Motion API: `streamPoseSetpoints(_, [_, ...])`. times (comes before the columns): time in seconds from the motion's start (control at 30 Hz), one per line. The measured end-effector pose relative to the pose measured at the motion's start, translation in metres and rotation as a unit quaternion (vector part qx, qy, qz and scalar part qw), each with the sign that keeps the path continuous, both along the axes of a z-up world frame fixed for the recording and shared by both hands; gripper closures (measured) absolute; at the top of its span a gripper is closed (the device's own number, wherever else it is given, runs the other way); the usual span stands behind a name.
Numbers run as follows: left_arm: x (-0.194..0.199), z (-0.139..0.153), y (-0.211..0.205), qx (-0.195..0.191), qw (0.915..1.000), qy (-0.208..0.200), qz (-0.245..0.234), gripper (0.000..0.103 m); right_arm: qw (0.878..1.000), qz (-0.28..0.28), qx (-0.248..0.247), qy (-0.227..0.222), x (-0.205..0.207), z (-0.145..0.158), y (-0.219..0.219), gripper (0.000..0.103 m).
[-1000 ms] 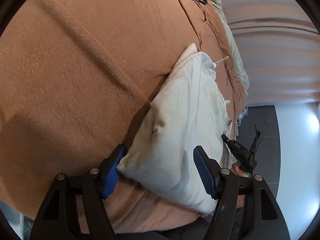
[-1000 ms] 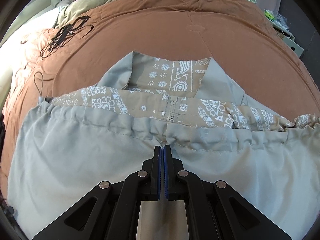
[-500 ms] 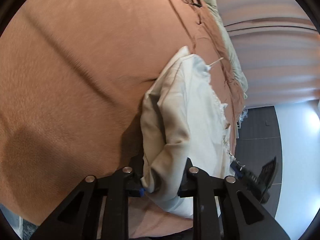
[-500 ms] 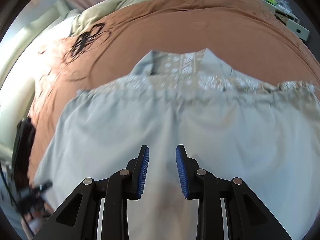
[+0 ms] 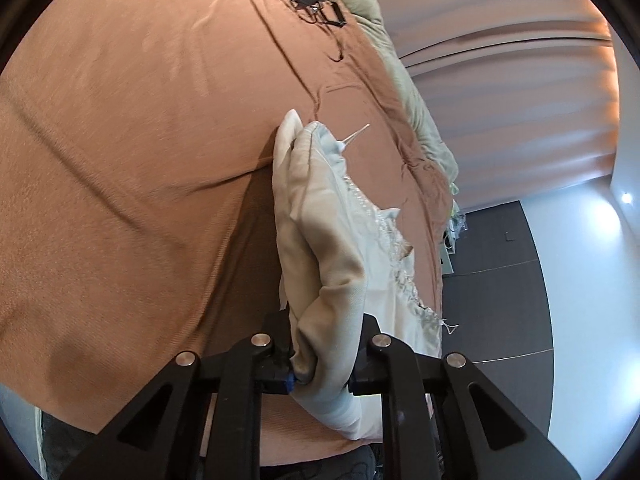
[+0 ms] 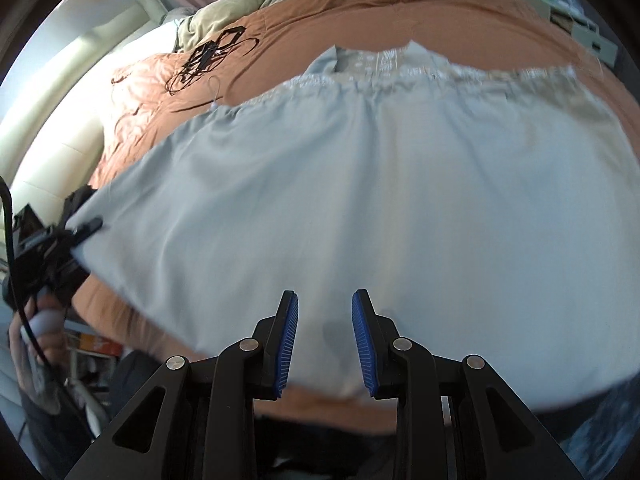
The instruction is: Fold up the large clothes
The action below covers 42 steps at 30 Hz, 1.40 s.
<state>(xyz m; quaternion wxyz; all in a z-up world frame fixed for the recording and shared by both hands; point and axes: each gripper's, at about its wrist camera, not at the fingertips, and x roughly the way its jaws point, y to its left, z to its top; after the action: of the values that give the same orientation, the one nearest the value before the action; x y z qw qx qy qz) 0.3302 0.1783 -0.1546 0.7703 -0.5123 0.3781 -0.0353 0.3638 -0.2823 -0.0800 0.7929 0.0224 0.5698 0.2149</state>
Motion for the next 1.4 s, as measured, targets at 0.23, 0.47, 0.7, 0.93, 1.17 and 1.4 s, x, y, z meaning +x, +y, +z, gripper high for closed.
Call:
streamPoseSetpoints(0.23, [0.001,0.021,-0.01,0.017,0.9998,-0.01,-0.011,0.085,1.0,0.008,-0.011,0.015,-0.017,-0.036,0.008,0.074])
streamPoseSetpoints(0.47, [0.003,0.047,-0.024,0.049,0.9986,-0.012,-0.018,0.085,0.999,-0.041,0.003,0.003,-0.005,-0.063,-0.005,0.102])
streamPoseSetpoints(0.7, [0.004,0.063,-0.037,0.057,0.9978,-0.029,-0.017,0.085,0.998,-0.037,0.04,0.024,0.002,-0.069,-0.011,0.103])
streamPoseSetpoints(0.93, [-0.006,0.051,-0.029,0.041,0.9988,-0.026,-0.008,0.085,0.999,-0.021,0.027,0.033,0.019,-0.065,-0.004,0.103])
streamPoseSetpoints(1.17, [0.0,0.025,-0.011,0.023,0.9997,-0.004,-0.005,0.085,0.999,-0.037,0.012,0.033,0.064,-0.062,0.009,0.103])
streamPoseSetpoints(1.4, [-0.003,-0.006,0.005,-0.006,0.9999,0.014,0.006,0.085,0.999,-0.04,-0.019,0.028,0.103,-0.063,0.027,0.103])
